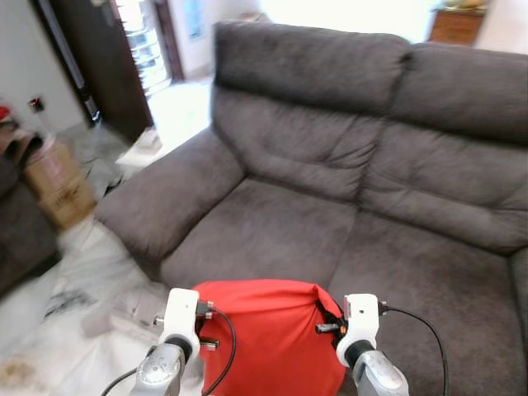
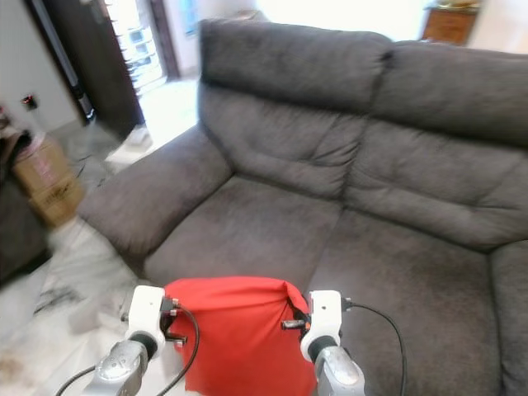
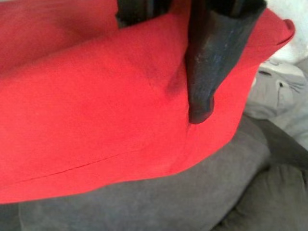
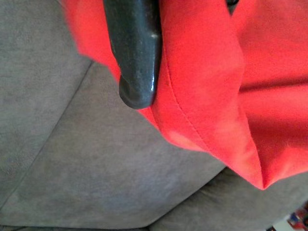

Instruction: Move the pillow to the sofa from floor

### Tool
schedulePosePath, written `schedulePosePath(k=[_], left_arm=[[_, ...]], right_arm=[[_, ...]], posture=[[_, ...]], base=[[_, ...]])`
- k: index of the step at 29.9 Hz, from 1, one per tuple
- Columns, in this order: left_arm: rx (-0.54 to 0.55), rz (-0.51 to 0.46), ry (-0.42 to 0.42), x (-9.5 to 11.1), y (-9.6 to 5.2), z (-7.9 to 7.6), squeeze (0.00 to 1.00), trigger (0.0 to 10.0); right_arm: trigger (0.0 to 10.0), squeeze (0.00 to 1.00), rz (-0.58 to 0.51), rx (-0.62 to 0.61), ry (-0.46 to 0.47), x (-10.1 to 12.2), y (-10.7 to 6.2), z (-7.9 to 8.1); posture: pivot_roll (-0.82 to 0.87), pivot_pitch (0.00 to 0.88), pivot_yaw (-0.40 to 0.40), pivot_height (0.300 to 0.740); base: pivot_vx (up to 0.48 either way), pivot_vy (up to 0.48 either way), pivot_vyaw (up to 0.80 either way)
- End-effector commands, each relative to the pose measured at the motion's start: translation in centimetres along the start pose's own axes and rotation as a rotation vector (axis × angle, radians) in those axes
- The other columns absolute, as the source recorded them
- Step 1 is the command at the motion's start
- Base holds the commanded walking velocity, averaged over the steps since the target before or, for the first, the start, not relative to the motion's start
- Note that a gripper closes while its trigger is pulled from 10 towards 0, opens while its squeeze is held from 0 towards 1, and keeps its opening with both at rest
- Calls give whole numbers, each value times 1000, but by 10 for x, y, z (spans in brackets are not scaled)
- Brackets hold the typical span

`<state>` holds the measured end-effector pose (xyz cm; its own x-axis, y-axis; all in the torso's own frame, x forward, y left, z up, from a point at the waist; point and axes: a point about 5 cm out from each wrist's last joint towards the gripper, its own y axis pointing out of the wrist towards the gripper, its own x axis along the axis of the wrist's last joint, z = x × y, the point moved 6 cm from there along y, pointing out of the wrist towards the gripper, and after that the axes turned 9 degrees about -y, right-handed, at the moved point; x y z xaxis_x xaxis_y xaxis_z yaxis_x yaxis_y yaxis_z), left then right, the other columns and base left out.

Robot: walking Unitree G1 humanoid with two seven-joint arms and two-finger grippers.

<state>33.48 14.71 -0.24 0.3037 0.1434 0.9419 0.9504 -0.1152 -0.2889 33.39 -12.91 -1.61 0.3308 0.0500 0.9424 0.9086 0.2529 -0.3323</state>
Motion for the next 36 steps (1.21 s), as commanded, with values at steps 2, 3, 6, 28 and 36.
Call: schedulePosePath(k=[2, 3, 6, 28, 36], left_arm=[[31, -121, -3, 35, 6, 9, 0, 10000], [31, -121, -3, 35, 6, 9, 0, 10000], [33, -123, -12, 35, 5, 9, 0, 10000], [21, -133, 23, 38, 4, 8, 0, 10000], [4, -126, 9, 35, 4, 5, 0, 10000]], right_arm=[[10000, 0, -25, -61, -1, 10, 0, -18], [10000, 0, -25, -61, -1, 10, 0, -18], [10000, 0, -22, -60, -6, 9, 0, -19], [10000, 0, 1, -107, -3, 5, -2, -28], [10000, 0, 8, -116, -6, 3, -2, -29]], posture=[[52, 85, -2, 740], [52, 85, -2, 740], [52, 87, -3, 740], [48, 92, 6, 740], [49, 92, 6, 740]], base=[[0, 0, -625], [0, 0, -800], [0, 0, -800], [0, -82, -800], [0, 0, -800]])
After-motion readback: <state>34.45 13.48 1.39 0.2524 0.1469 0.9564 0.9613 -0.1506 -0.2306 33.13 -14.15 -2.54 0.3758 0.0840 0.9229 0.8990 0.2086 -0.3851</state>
